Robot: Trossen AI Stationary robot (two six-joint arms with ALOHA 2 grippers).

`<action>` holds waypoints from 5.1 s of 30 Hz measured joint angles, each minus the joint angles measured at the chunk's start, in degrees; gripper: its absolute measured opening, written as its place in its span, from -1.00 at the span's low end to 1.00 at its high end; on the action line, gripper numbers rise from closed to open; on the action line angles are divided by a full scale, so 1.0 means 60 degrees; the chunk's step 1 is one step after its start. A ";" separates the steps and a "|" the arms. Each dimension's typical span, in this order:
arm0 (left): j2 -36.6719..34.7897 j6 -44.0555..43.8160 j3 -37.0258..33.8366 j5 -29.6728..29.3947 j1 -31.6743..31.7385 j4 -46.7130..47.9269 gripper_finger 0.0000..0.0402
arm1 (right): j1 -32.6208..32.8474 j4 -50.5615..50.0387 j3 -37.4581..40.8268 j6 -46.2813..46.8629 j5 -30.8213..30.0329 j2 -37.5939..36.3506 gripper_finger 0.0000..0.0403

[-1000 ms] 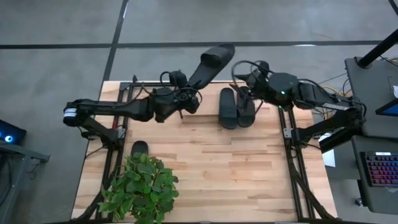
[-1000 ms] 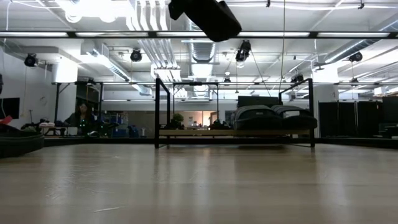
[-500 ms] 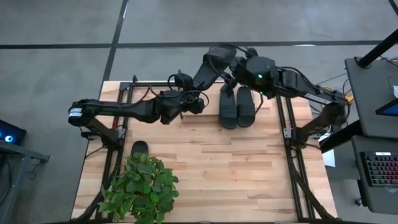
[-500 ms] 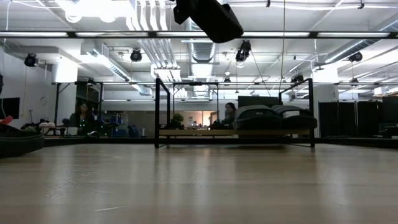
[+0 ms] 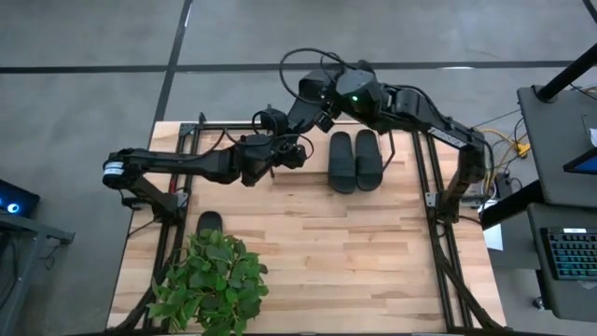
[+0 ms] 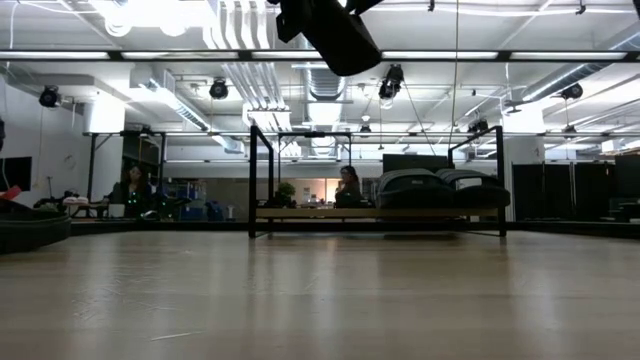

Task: Pick and place slides into the shelf
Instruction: Put the black slipper on the shelf

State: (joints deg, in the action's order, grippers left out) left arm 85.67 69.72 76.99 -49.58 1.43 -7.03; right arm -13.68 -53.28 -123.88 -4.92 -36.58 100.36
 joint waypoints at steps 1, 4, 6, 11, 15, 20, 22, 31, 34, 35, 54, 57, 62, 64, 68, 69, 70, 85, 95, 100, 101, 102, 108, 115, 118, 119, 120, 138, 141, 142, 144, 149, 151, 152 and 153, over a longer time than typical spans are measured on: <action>0.0000 0.0010 -0.0003 -0.0003 -0.0003 0.0000 -0.79 | -0.0040 -0.0177 -0.0209 0.0000 -0.0024 0.0126 -0.27; 0.0000 0.0025 -0.0001 -0.0020 -0.0025 0.0000 -0.79 | -0.0116 -0.0810 -0.0812 0.0109 -0.0028 0.0435 -0.32; 0.0000 0.0042 0.0005 -0.0029 -0.0025 -0.0007 -0.79 | -0.0142 -0.1184 -0.1251 0.0221 -0.0167 0.0629 -0.36; -0.0014 0.0046 0.0022 -0.0047 -0.0025 -0.0076 -0.79 | -0.0229 -0.1641 -0.1853 0.0240 -0.0400 0.0873 -0.43; -0.0015 0.0052 0.0022 -0.0061 -0.0064 -0.0232 -0.79 | -0.0376 -0.2035 -0.1814 0.0090 -0.0376 0.0837 -0.50; -0.0011 0.0346 0.0029 -0.0075 -0.0161 -0.0335 -0.79 | -0.0454 -0.2589 -0.1806 -0.0082 -0.0332 0.0830 -0.70; -0.0011 0.0444 0.0029 -0.0070 -0.0185 -0.0448 -0.79 | -0.0454 -0.2798 -0.1806 -0.0357 -0.0334 0.0830 -0.84; -0.0007 0.0451 0.0029 -0.0098 -0.0215 -0.0579 -0.79 | -0.0456 -0.2532 -0.1797 -0.1045 -0.0434 0.0800 -0.95; -0.0011 0.0355 0.0029 -0.0104 -0.0215 -0.0659 -0.79 | -0.0458 -0.2412 -0.1795 -0.1192 -0.0445 0.0740 -0.95; -0.0011 0.0219 0.0029 -0.0102 -0.0215 -0.0781 -0.77 | -0.0458 -0.2395 -0.1795 -0.1192 -0.0445 0.0721 -0.95; -0.1632 -0.3744 -0.0270 0.0474 -0.0262 0.1190 0.02 | -0.0319 -0.2070 -0.1784 -0.2185 -0.0429 0.0583 -0.96; -0.2485 -0.5450 -0.0277 0.1812 -0.0255 0.2159 0.02 | -0.0319 -0.2059 -0.1769 -0.2194 -0.0238 0.0579 -0.96; -0.3793 -0.7491 -0.0364 0.3535 -0.0260 0.2731 0.02 | -0.0309 -0.1728 -0.1614 -0.2240 0.0657 0.0575 -0.96; -0.4276 -0.8039 -0.0375 0.3784 -0.0259 0.3089 0.02 | -0.0274 -0.1423 -0.1442 -0.2440 0.0749 0.0572 -0.96; -0.5031 -0.8882 -0.0379 0.4064 -0.0259 0.3842 0.02 | -0.0170 -0.0589 -0.0945 -0.3095 0.0955 0.0526 -0.96; -0.5164 -0.9021 -0.0379 0.4094 -0.0259 0.3980 0.02 | -0.0145 -0.0427 -0.0844 -0.3219 0.1066 0.0512 -0.96; -0.5304 -0.9128 -0.0379 0.4104 -0.0259 0.4142 0.02 | -0.0119 -0.0244 -0.0724 -0.3269 0.1242 0.0492 -0.96; -0.6384 -1.0311 -0.0401 0.4190 -0.0259 0.6100 0.02 | 0.0386 0.2438 0.3084 -0.3247 0.2784 -0.1079 -0.96; -0.6501 -1.0314 -0.0401 0.4186 -0.0255 0.6198 0.02 | 0.0985 0.7234 0.8317 -0.3483 0.3978 -0.4237 -0.96; -0.6381 -1.0314 -0.0401 0.4182 -0.0255 0.6234 0.02 | 0.0887 0.9211 1.0383 -0.3636 0.3912 -0.4639 -0.96; -0.6341 -1.0314 -0.0401 0.4186 -0.0255 0.6271 0.02 | 0.0849 0.9646 1.0705 -0.3694 0.3922 -0.4639 -0.96; -0.6293 -1.0314 -0.0401 0.4182 -0.0255 0.6286 0.02 | 0.0824 1.0124 1.1005 -0.3771 0.3914 -0.4588 -0.96; -0.6071 -1.0316 -0.0401 0.3711 -0.0255 0.6273 0.02 | 0.0695 1.1564 1.1730 -0.4125 0.3520 -0.3909 -0.96; -0.6062 -1.0321 -0.0401 0.3650 -0.0251 0.6257 0.02 | 0.0624 1.1618 1.1100 -0.4268 0.2878 -0.2442 -0.96; -0.6091 -1.0328 -0.0401 0.3645 -0.0251 0.6247 0.02 | 0.0517 1.1685 1.0536 -0.4735 0.1964 -0.1715 -0.96; -0.6114 -1.0332 -0.0401 0.3643 -0.0251 0.6249 0.02 | 0.0426 1.1670 1.0382 -0.4901 0.1819 -0.1506 -0.96; -0.6144 -1.0341 -0.0401 0.3643 -0.0251 0.6267 0.02 | 0.0335 1.1626 1.0244 -0.5030 0.1800 -0.1288 -0.96; -0.6134 -1.0347 -0.0401 0.3646 -0.0251 0.6264 0.02 | -0.0783 1.0411 0.8482 -0.4940 0.2661 0.0938 -0.96; -0.6098 -1.0343 -0.0401 0.3646 -0.0251 0.6258 0.02 | -0.0803 1.0404 0.8269 -0.4937 0.2613 0.1178 -0.96; -0.6096 -1.0343 -0.0401 0.3646 -0.0251 0.6262 0.02 | -0.0793 1.0411 0.8170 -0.4940 0.2615 0.1279 -0.96; -0.6085 -1.0343 -0.0401 0.3646 -0.0254 0.6255 0.02 | -0.0804 1.0495 0.8025 -0.4933 0.2624 0.1420 -0.96; -0.6058 -1.0346 -0.0401 0.3648 -0.0251 0.6246 0.02 | -0.0851 1.0235 0.7687 -0.5071 0.2600 0.1892 -0.96; -0.6073 -1.0354 -0.0401 0.3652 -0.0255 0.6262 0.02 | -0.0865 1.0120 0.7537 -0.5080 0.2586 0.2038 -0.96; -0.6069 -1.0417 -0.0401 0.3650 -0.0255 0.6265 0.02 | -0.0891 1.0062 0.7514 -0.5013 0.2586 0.2071 -0.96; -0.6044 -1.0513 -0.0401 0.3650 -0.0253 0.6252 0.02 | -0.0899 0.9961 0.7491 -0.4990 0.2587 0.2131 -0.96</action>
State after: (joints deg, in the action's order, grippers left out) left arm 49.40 6.64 74.59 -27.68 -0.09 30.48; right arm -19.07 6.48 -78.93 -34.87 -21.05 113.14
